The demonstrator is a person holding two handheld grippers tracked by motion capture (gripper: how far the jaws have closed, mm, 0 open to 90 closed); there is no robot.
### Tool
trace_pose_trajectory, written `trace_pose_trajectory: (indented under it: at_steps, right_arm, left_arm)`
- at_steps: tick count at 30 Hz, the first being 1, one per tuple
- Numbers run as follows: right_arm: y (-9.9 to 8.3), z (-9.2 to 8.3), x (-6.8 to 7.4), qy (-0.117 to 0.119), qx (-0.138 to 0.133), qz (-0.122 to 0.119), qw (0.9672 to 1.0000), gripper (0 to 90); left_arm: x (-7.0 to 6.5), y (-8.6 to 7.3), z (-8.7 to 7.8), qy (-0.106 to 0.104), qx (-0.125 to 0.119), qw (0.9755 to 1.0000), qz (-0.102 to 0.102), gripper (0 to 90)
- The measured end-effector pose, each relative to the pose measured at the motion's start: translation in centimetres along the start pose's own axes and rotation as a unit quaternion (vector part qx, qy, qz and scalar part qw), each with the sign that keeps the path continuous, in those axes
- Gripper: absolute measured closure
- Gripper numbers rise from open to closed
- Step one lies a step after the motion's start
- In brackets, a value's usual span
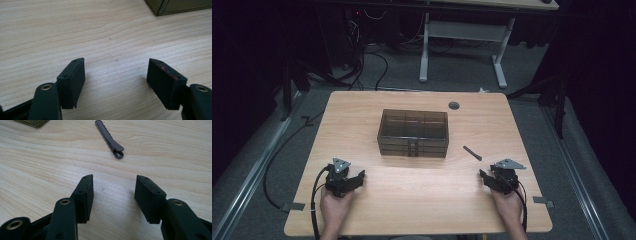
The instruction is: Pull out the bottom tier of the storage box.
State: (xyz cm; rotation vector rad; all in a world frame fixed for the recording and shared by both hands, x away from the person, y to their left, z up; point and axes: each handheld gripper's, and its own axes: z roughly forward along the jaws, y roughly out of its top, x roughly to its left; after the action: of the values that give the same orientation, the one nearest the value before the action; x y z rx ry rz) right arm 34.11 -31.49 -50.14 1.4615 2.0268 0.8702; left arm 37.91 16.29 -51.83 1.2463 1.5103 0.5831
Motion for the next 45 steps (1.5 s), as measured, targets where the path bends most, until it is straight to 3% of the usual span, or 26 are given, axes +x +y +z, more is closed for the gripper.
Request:
trace_pose_trajectory:
  at_steps: [34, 37, 45]
  right_arm:
    - [-0.02, -0.03, 0.1, -0.003, 0.001, 0.005, 1.0, 49.9]
    - [-0.02, -0.03, 0.13, 0.003, 0.002, 0.002, 1.0, 46.4]
    - [-0.03, -0.06, 0.2, 0.001, 0.003, 0.002, 1.0, 46.3]
  left_arm:
    - [-0.14, -0.04, 0.05, 0.006, -0.004, 1.0, -0.003, 31.6]
    - [-0.08, 0.06, 0.01, 0.007, -0.006, 0.9999, -0.01, 32.3]
    - [-0.26, -0.01, -0.19, -0.009, 0.0, 0.9999, -0.009, 36.6]
